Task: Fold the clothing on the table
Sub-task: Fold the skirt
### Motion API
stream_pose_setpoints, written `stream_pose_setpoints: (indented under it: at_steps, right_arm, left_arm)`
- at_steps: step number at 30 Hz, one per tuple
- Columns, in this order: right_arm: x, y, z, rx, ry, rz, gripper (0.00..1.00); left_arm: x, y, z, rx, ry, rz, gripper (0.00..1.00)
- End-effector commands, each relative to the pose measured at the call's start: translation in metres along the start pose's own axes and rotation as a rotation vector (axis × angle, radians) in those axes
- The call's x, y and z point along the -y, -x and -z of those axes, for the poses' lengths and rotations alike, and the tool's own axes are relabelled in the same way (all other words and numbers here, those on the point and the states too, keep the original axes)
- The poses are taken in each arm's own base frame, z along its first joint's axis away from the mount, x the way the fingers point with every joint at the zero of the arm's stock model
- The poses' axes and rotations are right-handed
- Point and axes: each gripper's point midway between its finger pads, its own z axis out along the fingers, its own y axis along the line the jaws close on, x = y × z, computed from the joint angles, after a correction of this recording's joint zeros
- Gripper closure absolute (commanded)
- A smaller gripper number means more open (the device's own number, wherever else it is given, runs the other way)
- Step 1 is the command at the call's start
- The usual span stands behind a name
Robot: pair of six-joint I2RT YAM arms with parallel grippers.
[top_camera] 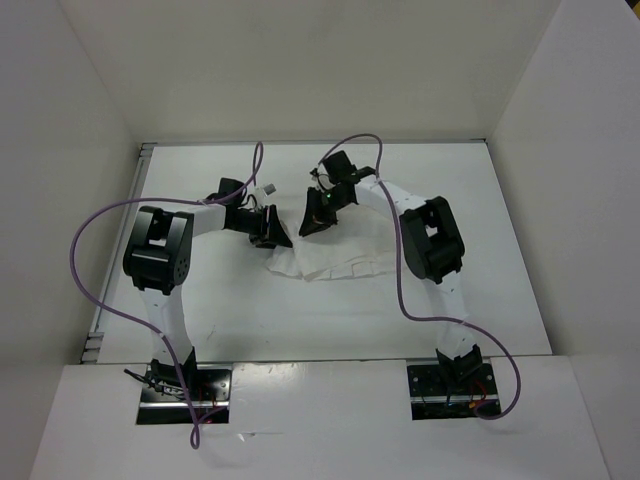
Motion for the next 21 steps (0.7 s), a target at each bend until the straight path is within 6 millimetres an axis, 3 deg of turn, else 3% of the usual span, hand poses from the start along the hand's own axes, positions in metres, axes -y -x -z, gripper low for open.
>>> stream_pose_setpoints:
  at_steps: [1, 8, 10, 16, 19, 21]
  right_arm:
    - [-0.005, 0.006, 0.015, 0.041, -0.002, 0.010, 0.83]
    - [0.031, -0.008, -0.022, -0.021, -0.057, -0.046, 0.83]
    - [0.031, -0.019, -0.037, -0.055, -0.053, -0.042, 0.83]
    - [0.020, -0.030, -0.052, -0.101, -0.012, -0.033, 0.83]
    - [0.013, -0.028, -0.051, -0.100, 0.018, -0.023, 0.83]
    - [0.012, -0.029, -0.049, -0.100, 0.018, -0.023, 0.83]
  left_arm:
    - [0.011, 0.002, 0.000, 0.006, -0.045, -0.032, 0.49]
    - [0.018, 0.001, -0.005, 0.002, -0.054, -0.029, 0.49]
    - [0.021, 0.001, -0.007, 0.001, -0.059, -0.031, 0.49]
    - [0.023, -0.003, -0.022, -0.017, -0.072, -0.014, 0.49]
    - [0.017, -0.006, -0.030, -0.024, -0.065, -0.001, 0.59]
    - [0.018, -0.005, -0.036, -0.025, -0.062, -0.003, 0.74]
